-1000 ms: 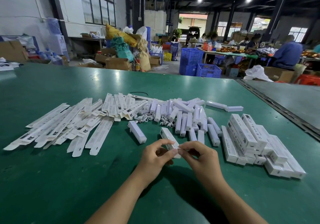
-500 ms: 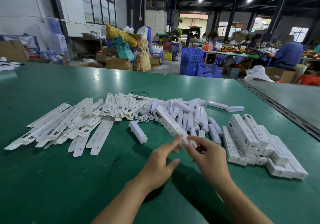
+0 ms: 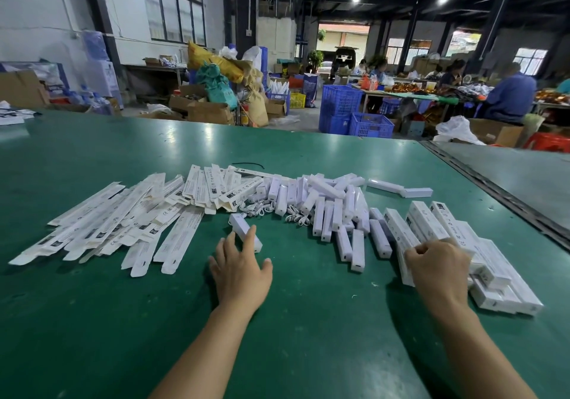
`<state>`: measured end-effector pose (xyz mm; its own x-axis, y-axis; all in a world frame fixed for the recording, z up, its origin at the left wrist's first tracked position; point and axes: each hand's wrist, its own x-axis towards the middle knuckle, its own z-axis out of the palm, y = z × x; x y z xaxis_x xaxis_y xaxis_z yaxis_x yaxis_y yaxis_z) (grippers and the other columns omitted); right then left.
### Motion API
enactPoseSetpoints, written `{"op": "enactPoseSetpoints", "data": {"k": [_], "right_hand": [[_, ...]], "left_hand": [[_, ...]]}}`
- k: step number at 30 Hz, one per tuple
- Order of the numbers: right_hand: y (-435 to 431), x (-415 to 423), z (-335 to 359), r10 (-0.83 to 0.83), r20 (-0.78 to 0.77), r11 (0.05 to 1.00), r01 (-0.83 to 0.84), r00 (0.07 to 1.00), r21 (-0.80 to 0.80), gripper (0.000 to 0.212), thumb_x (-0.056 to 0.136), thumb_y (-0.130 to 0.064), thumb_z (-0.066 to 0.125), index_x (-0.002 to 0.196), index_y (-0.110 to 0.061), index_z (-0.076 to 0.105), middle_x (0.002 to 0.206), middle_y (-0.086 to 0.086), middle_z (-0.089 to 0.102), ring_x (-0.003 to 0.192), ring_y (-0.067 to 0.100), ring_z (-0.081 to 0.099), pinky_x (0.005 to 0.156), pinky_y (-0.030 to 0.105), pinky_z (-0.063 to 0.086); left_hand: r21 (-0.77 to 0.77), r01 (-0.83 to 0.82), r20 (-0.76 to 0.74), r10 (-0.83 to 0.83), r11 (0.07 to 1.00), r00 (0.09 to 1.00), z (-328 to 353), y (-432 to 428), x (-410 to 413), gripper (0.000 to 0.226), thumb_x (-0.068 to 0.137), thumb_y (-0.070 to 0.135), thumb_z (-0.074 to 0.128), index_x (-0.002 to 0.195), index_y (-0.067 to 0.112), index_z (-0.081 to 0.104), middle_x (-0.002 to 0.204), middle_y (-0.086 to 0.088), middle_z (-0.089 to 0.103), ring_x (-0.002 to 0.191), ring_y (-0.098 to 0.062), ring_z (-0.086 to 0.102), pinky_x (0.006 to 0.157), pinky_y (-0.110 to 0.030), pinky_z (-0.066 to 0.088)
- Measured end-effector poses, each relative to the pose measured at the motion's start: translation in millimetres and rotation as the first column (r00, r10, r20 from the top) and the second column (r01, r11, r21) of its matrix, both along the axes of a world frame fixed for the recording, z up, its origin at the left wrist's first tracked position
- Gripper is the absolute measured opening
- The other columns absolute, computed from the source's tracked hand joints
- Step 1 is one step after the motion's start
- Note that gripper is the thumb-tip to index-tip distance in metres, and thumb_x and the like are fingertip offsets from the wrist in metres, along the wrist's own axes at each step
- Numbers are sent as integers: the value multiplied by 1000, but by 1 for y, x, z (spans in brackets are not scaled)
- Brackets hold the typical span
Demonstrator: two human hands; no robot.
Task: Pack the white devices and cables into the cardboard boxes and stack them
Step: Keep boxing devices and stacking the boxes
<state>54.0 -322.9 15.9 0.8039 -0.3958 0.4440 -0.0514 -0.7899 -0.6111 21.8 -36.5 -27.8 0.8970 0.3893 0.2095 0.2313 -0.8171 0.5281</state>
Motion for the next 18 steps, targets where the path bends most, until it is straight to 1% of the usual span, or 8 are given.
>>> {"op": "enactPoseSetpoints", "data": {"k": [2, 4, 6, 8, 10, 12, 16, 18], "right_hand": [[0, 0, -2, -5, -9, 999, 5, 1000, -32, 20, 82, -2, 70, 62, 0, 69, 97, 20, 62, 60, 12, 41, 69, 28, 36], [1, -2, -1, -7, -50, 991, 0, 999, -134, 10, 85, -12, 71, 83, -4, 76, 115, 15, 63, 69, 18, 48, 68, 28, 36], [2, -4, -1, 10, -154, 977, -43, 988, -210, 22, 89, -21, 68, 109, -14, 74, 131, 7, 59, 89, 28, 60, 66, 31, 40], [3, -6, 0, 14, -233, 970, -70, 972, -232, 27, 93, -24, 61, 119, -20, 70, 136, 5, 57, 100, 31, 62, 64, 32, 41], [4, -6, 1, -6, -261, 967, -60, 965, -247, 25, 95, -23, 57, 116, -19, 71, 132, 9, 55, 87, 30, 60, 60, 32, 38], [4, -6, 2, -22, -271, 967, -48, 962, -249, 20, 96, -19, 55, 106, -14, 72, 126, 13, 53, 73, 27, 50, 60, 33, 40], [5, -5, 1, -18, -234, 972, -38, 972, -232, 22, 94, -16, 60, 77, -5, 69, 112, 18, 52, 63, 24, 50, 63, 36, 46], [5, -5, 2, -10, -189, 973, -34, 982, -227, 29, 91, -13, 63, 64, -3, 65, 108, 21, 55, 57, 18, 47, 61, 32, 42]], "left_hand": [[63, 19, -106, -12, 998, 994, -3, -1, 1, 72, 97, 48, 50, 157, 41, 11, 166, -10, 7, 153, -30, -2, 121, -56, 2], [105, 46, -183, -26, 993, 983, -3, -2, 3, 71, 98, 53, 44, 157, 43, 5, 167, -13, 3, 153, -33, -7, 120, -59, -2], [124, 74, -238, -42, 990, 970, -2, -1, 4, 68, 100, 55, 39, 157, 43, 3, 167, -14, 3, 153, -34, -9, 118, -61, -5], [128, 87, -258, -52, 988, 965, -1, -1, 4, 65, 100, 56, 36, 157, 42, 8, 167, -13, 9, 153, -34, -6, 118, -62, -5], [122, 84, -246, -52, 989, 968, -1, -1, 4, 63, 100, 56, 37, 157, 40, 13, 165, -10, 16, 153, -32, -1, 118, -62, -2], [113, 78, -223, -51, 991, 973, -1, -1, 3, 63, 99, 55, 39, 156, 39, 18, 163, -7, 22, 152, -30, 5, 119, -61, -1], [63, 32, -145, -22, 998, 989, 1, -2, 0, 57, 97, 51, 50, 150, 38, 34, 152, -3, 38, 146, -27, 19, 122, -56, 4], [28, 4, -105, -1, 1000, 994, 2, -2, -1, 51, 95, 47, 55, 144, 38, 43, 141, -2, 44, 141, -26, 26, 123, -54, 6]]}}
